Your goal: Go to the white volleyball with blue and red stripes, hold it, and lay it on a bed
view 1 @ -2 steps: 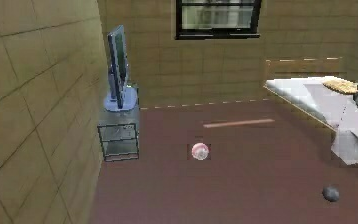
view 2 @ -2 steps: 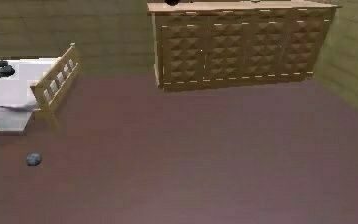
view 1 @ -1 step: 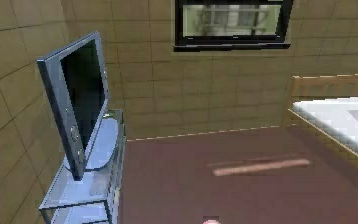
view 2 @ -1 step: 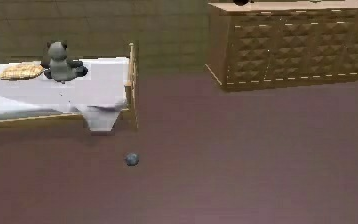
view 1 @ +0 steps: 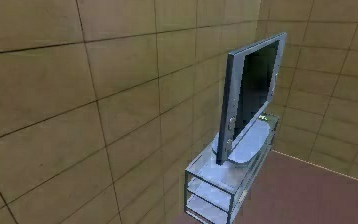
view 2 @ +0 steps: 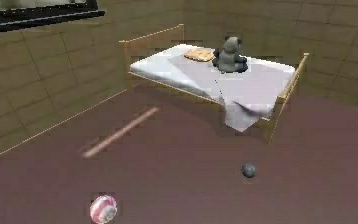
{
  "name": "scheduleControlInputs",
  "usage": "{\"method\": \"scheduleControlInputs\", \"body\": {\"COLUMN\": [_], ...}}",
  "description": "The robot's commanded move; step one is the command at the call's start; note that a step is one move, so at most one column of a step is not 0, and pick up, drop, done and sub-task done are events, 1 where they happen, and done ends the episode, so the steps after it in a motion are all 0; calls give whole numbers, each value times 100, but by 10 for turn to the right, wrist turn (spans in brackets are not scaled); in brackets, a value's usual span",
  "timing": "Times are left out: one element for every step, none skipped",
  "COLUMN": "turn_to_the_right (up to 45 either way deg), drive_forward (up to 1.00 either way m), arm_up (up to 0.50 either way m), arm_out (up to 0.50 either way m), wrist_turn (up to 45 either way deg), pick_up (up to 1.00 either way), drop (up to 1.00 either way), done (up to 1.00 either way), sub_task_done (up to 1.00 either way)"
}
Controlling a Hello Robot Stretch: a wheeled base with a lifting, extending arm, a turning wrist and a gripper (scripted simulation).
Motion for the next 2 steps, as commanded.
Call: {"method": "scheduleControlInputs", "body": {"turn_to_the_right": [-240,450], "drive_forward": [0,0], "arm_up": [0,0], "arm_out": [0,0], "wrist_turn": [0,0], "pick_up": [0,0], "drop": [0,0], "done": [0,0], "sub_task_done": [0,0]}}
